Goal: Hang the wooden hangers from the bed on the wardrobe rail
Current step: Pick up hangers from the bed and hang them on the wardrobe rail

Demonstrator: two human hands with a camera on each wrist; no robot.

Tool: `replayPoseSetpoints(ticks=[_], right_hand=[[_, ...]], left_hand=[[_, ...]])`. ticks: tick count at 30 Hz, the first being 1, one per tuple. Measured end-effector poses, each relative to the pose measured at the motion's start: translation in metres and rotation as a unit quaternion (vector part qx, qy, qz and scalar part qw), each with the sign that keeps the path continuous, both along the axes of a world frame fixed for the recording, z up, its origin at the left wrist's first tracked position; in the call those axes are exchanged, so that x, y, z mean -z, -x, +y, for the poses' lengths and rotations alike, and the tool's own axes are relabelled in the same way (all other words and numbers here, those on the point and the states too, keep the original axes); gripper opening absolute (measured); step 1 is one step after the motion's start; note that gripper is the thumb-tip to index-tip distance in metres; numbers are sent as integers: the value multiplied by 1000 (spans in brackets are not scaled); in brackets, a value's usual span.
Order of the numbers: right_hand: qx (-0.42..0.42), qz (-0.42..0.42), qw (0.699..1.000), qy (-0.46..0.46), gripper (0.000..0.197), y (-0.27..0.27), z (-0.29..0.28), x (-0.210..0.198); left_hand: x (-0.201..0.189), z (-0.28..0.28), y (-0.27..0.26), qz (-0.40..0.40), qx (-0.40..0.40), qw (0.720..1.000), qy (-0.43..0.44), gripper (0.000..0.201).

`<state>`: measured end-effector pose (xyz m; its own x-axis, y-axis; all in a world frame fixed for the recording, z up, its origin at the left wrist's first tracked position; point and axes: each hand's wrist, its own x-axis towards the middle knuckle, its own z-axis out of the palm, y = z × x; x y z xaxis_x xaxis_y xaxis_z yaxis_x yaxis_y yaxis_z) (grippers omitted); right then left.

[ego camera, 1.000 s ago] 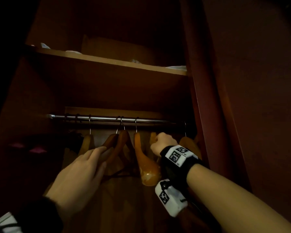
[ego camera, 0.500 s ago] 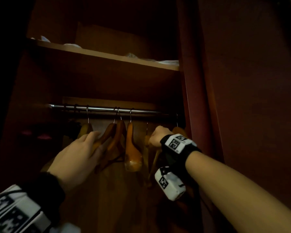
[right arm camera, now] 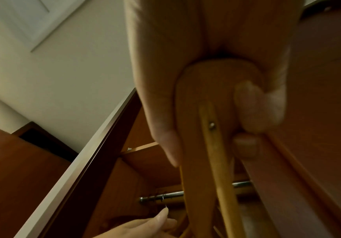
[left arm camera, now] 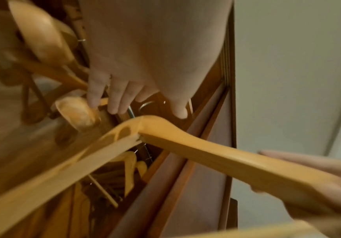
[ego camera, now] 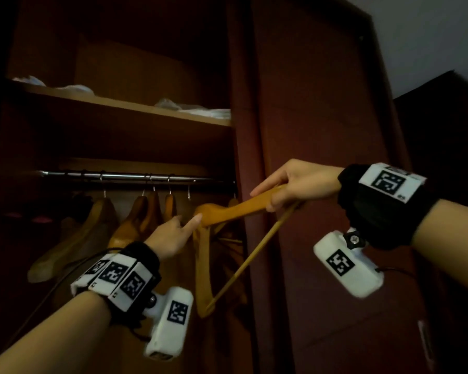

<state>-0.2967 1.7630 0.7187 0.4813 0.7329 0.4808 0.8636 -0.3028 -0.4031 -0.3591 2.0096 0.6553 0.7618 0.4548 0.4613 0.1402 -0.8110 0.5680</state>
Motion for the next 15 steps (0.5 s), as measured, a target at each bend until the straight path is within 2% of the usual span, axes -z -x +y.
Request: replayPoseSetpoints(ticks=[4,7,10,12,14,15], right_hand=[[-39,-6,999,-7,38,-4,-44,13],[-72,-5,997,-9,40,-16,-81,25],[-110,28,993,-1,41,-32,-119,33],[-150,67,986,18,41,-44,-140,34],[-189,98,976,48,41,-56,-155,33],[-199,106,972,61,41,-61,-160,33]], left_hand=[[4,-28,-9,5,50,995,87,80],[12,-41,-6,-29,65,986,150,86],[22,-60,7,-83,156,953,246,83],[30,-73,18,-94,209,927,296,93],[40,-85,24,-71,231,921,305,99],[47,-92,28,-62,231,922,305,95]])
